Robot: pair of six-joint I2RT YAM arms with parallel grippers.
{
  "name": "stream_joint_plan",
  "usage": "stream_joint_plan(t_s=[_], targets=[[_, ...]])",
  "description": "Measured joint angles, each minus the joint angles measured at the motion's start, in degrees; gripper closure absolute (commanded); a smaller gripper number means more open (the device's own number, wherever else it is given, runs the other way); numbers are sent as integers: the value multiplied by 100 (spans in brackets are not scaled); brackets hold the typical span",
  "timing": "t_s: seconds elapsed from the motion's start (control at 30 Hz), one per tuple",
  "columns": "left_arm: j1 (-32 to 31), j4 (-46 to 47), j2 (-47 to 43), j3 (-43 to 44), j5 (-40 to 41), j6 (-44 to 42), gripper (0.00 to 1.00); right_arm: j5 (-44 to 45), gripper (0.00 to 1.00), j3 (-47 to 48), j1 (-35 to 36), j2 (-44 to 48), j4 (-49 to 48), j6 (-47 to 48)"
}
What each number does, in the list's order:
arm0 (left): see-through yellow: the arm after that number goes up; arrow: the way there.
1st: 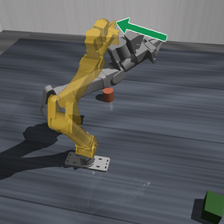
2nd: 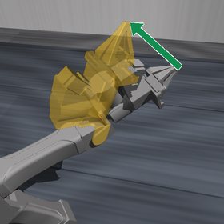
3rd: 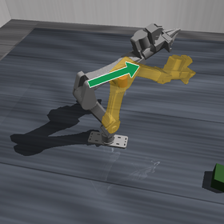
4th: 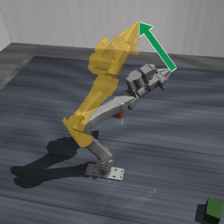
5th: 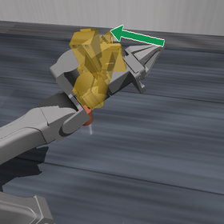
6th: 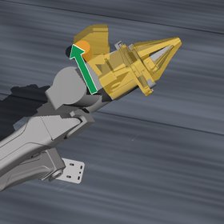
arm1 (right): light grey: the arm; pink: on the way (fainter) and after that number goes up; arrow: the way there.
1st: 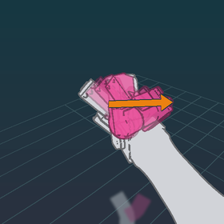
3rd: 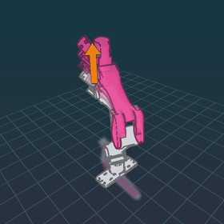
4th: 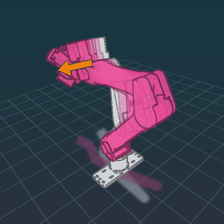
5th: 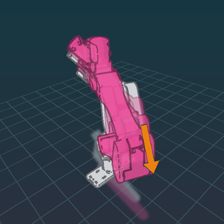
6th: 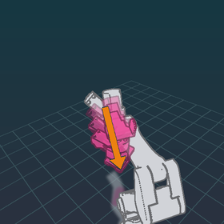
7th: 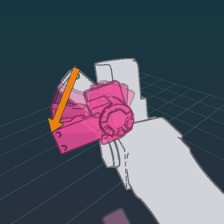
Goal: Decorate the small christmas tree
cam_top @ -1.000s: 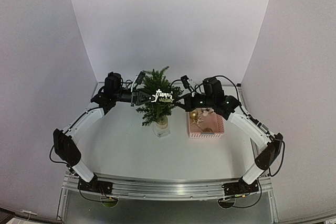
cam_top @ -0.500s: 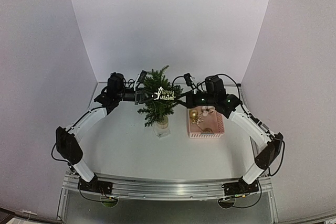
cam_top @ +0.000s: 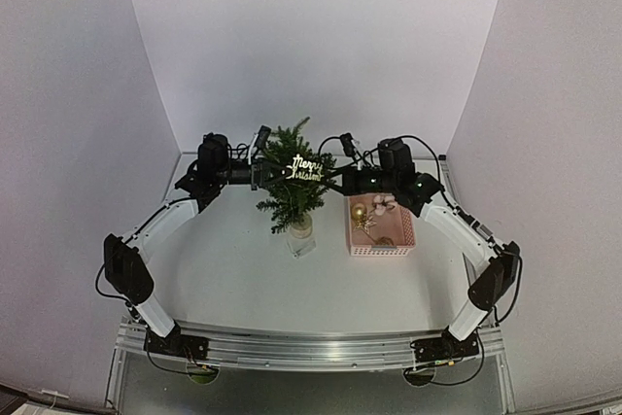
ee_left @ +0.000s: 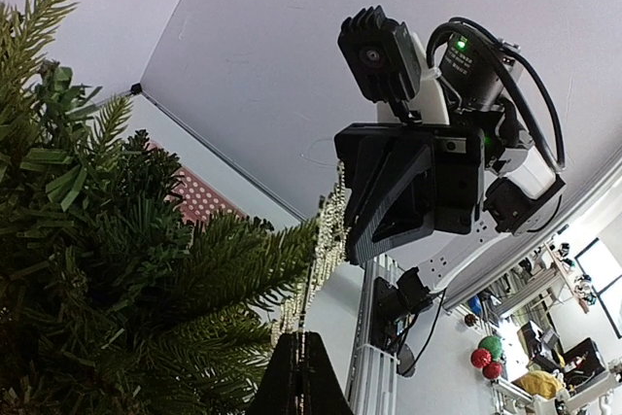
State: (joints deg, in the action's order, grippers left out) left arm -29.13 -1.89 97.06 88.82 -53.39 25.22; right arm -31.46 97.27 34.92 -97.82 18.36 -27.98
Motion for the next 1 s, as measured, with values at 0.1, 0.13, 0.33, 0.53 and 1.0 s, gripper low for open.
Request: stream_joint_plan(t_s=[0.1, 0.13, 0.33, 0.53, 1.0], targets=[[1, 62, 0, 2, -12, -14, 100, -7, 100, 1, -3, 0, -45, -20], [1, 74, 0, 2, -21, -12, 100, -7, 100, 1, -3, 0, -55, -23], [5, 142, 0, 2, -58, 91, 100, -22, 100, -14, -3, 31, -77, -98], [2, 225, 0, 2, -198, 243, 100, -105, 100, -124, -3, 161, -110, -253], [-9, 342, 25, 2, -143, 768, 100, -127, 100, -185, -13, 195, -209, -743]])
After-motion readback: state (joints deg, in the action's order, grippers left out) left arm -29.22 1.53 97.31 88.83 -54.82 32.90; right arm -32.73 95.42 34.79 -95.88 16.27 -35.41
